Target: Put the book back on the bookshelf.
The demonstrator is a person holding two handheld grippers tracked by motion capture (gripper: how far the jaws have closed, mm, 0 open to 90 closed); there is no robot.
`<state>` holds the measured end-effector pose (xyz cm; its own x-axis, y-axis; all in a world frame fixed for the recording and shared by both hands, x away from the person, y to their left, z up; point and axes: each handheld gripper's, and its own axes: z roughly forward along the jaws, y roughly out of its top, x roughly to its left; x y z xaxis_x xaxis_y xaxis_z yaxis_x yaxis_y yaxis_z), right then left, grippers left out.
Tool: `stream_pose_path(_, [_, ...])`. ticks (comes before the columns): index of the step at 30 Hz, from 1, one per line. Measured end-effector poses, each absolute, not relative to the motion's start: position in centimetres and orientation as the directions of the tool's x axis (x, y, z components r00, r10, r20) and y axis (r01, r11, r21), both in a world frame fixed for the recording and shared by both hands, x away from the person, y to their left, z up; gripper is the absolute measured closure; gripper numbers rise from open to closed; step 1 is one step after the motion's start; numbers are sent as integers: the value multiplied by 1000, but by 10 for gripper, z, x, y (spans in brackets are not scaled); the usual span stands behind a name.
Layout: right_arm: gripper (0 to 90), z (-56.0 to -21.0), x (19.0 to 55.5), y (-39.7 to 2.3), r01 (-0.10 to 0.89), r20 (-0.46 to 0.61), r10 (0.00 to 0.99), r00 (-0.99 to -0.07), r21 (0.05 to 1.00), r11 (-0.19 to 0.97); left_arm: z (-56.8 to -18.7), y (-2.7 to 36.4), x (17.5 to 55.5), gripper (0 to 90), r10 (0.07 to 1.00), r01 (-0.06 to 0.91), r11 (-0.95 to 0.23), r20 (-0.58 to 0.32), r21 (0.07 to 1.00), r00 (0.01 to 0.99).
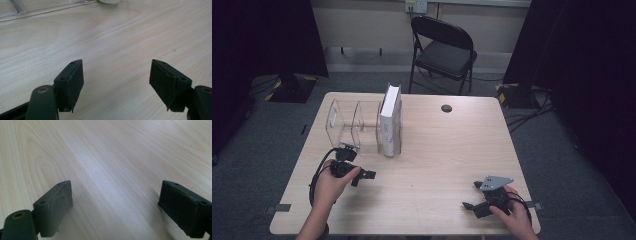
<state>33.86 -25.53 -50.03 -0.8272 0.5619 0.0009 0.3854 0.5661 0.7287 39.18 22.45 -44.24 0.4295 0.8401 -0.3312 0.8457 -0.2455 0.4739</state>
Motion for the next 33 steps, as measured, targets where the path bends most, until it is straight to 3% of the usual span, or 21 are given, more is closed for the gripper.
stream_pose_path(33, [109, -500, 339, -255, 385, 1, 562, -827, 729, 566, -467, 260, 378, 273, 855, 843, -218, -319, 492, 408])
